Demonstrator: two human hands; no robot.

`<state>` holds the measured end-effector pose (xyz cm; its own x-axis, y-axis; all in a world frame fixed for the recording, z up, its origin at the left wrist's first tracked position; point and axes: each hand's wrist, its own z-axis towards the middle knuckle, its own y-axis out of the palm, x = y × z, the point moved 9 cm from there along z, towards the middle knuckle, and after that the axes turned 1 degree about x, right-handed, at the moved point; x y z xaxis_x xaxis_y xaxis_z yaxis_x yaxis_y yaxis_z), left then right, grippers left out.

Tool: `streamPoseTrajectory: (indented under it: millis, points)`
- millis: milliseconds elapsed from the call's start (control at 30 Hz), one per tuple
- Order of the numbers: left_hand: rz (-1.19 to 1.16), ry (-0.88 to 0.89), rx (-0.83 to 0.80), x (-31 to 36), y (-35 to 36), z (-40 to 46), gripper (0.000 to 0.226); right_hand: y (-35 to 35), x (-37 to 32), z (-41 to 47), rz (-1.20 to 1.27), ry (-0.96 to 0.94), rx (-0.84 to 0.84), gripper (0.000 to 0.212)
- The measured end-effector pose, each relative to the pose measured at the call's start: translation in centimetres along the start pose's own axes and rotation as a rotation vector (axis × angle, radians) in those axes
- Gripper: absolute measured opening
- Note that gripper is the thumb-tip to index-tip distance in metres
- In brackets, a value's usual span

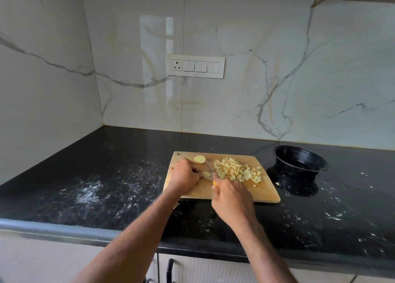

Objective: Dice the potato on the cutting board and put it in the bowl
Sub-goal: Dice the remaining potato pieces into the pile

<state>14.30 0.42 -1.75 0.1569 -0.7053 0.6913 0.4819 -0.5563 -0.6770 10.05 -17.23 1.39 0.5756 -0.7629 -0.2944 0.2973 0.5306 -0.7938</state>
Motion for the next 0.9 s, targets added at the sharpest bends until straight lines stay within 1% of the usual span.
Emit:
streamPoseTrajectory:
  millis: [133,300,400,467,533,600,667,767,833,900]
  points:
    - [0.040,-0.050,0.035,-0.2,-0.2,0.2,0.010,1.9,-0.7,0.9,-0.050,-0.013,-0.076,0.032]
    - [0.061,-0.094,0.040,-0.2,-0.3,0.4,0.006,3.0,0.1,0.0,-0.031,0.004,-0.101,0.024]
    - [0.066,-0.106,0.034,-0.1,-0.3,0.3,0.005,2.9,0.1,-1.5,-0.035,-0.012,-0.143,0.027]
    - [0.061,-0.095,0.039,-0.1,-0.3,0.3,0.005,2.0,0.5,-2.4,-0.035,-0.024,-0.133,0.029]
    - [0.027,-0.081,0.048,-0.3,-0.3,0.2,0.003,1.0,1.2,-2.8,-0.009,-0.012,-0.107,0.028]
    - [-0.039,-0.071,0.043,-0.4,-0.3,0.2,0.003,-0.2,1.4,-2.7,0.013,0.011,-0.043,0.030]
    - [-0.130,-0.095,0.049,-0.8,-0.4,0.5,0.010,-0.6,0.9,-2.3,0.015,-0.008,-0.015,0.031]
    - [-0.246,-0.120,0.093,-1.5,-1.1,1.3,0.022,0.5,-0.3,-1.6,0.019,-0.074,-0.050,0.037]
    - [-0.257,-0.114,0.117,-1.8,-1.5,2.0,0.024,1.5,-0.4,-1.3,-0.011,-0.103,-0.090,0.040]
    - [-0.240,-0.098,0.122,-2.0,-1.6,2.9,0.022,1.8,0.4,-0.9,-0.055,-0.080,-0.088,0.041]
